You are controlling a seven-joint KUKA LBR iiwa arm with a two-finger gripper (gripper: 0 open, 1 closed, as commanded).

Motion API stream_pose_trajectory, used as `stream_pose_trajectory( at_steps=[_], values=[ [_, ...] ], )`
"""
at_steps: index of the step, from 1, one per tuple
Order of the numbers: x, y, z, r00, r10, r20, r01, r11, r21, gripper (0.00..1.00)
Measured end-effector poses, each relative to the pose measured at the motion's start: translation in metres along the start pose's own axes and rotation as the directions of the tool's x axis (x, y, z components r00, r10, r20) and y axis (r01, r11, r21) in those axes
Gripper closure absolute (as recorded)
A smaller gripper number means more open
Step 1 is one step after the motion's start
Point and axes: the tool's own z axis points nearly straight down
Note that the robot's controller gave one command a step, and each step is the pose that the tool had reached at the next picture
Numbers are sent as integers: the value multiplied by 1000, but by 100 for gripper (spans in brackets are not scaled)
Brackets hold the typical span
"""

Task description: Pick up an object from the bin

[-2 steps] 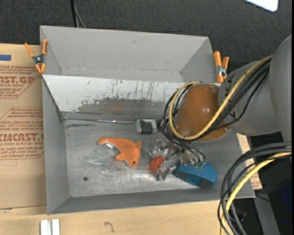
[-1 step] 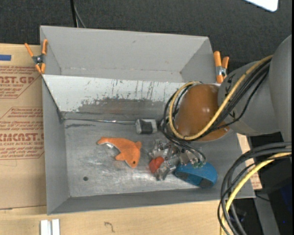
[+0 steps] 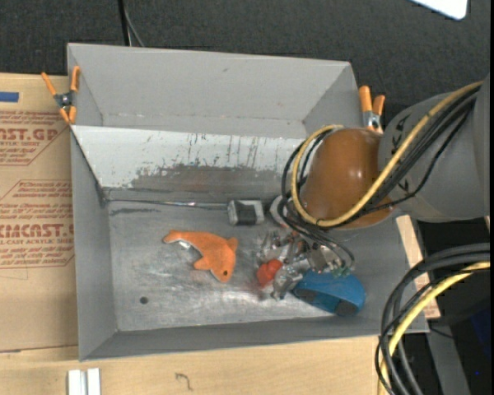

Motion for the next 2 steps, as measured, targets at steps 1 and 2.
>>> stream_pose_trajectory(
  at_steps=[1, 2],
  values=[
    [16, -6, -33, 999, -39, 14, 39, 999, 5, 100],
    [10, 4, -137, 999, -53, 10, 53, 999, 4, 100]
  ],
)
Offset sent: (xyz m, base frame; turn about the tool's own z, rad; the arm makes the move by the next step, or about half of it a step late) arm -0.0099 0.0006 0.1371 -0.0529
